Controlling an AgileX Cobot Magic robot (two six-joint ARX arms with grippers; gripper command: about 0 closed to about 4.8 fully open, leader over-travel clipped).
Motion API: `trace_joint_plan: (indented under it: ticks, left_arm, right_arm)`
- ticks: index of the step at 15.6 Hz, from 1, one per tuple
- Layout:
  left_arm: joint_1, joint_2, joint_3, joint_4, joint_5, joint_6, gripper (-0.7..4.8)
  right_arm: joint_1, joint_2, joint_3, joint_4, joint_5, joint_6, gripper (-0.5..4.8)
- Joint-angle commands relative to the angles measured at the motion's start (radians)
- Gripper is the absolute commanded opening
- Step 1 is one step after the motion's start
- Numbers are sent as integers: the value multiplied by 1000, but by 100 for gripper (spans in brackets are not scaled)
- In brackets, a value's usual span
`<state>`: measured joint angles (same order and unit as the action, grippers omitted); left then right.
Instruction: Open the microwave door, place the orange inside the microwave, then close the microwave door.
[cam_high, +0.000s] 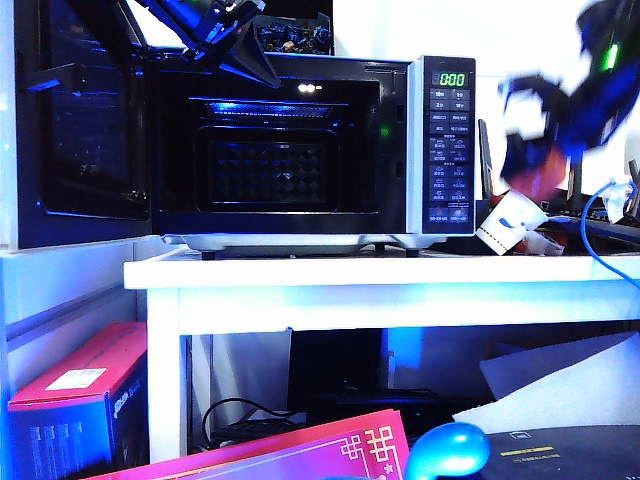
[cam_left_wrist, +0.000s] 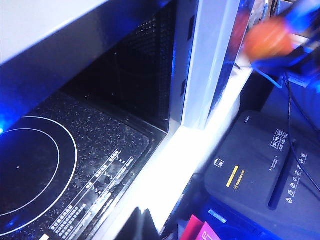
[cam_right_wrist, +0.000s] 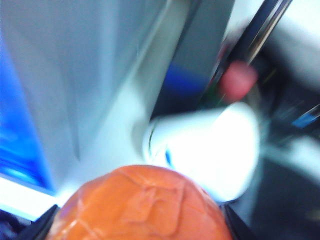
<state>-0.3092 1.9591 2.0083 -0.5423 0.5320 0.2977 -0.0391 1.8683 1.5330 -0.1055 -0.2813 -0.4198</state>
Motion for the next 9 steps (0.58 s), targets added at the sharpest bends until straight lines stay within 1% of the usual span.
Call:
trace_joint_plan:
  ticks: [1, 3, 5, 6, 9]
  left_arm:
    - [0, 1, 0, -1, 7, -2, -5]
    - [0, 1, 0, 8, 7, -2, -5]
    - [0, 1, 0, 18, 7, -2, -5]
    - [0, 1, 0, 24, 7, -2, -5]
    - [0, 1, 0, 43, 7, -2, -5]
  right_arm:
    - [3, -127, 4, -96, -19, 54, 261]
    - [13, -209, 3, -176, -107, 118, 261]
    - [40, -264, 3, -211, -122, 132, 262]
    - [61, -278, 4, -205, -123, 132, 265]
    - [165, -284, 3, -150, -151, 132, 265]
